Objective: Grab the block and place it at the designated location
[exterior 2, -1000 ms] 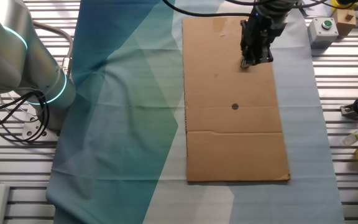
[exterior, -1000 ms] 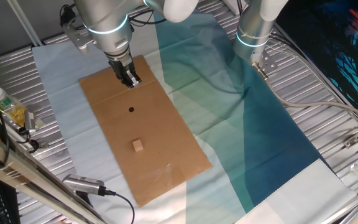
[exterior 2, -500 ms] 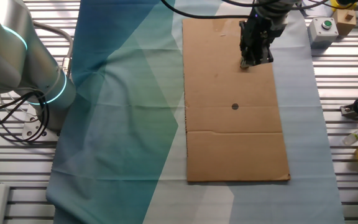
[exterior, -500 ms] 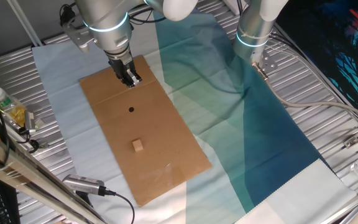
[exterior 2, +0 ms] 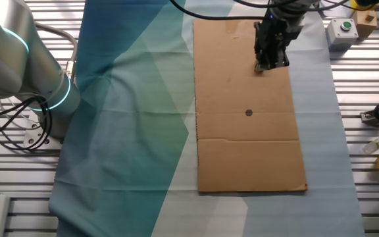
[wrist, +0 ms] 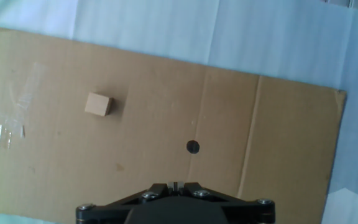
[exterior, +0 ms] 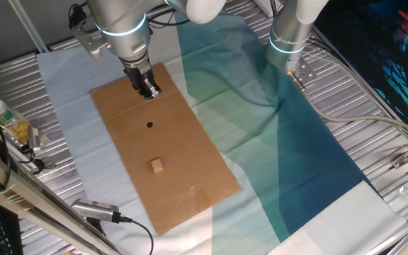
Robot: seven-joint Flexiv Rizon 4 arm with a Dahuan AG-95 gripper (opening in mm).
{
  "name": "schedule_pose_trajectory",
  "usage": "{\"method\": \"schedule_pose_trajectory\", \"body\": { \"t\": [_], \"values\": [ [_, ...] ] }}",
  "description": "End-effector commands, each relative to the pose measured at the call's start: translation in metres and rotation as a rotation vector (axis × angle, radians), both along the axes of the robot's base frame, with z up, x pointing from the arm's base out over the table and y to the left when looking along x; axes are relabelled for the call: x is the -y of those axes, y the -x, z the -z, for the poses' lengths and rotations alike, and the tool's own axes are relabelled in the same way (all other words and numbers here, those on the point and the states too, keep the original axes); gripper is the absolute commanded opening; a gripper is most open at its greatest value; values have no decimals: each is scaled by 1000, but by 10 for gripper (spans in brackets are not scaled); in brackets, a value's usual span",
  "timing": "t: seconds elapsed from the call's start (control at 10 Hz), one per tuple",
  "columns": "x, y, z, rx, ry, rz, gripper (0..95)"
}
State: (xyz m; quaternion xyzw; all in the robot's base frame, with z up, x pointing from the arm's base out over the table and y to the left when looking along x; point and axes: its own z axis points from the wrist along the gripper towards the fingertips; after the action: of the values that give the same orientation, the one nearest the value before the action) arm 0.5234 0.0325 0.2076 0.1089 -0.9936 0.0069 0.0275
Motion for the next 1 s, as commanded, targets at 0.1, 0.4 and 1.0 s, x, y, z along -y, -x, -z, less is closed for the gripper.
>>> {"method": "schedule_pose_trajectory", "body": {
  "t": [0.1, 0.4, 1.0],
  "values": [
    [0, 0, 0, -6, -16, -61, 0],
    [1, 0, 1, -1, -31, -55, 190],
    [-2, -10, 20, 23, -33, -41, 190]
  ]
}}
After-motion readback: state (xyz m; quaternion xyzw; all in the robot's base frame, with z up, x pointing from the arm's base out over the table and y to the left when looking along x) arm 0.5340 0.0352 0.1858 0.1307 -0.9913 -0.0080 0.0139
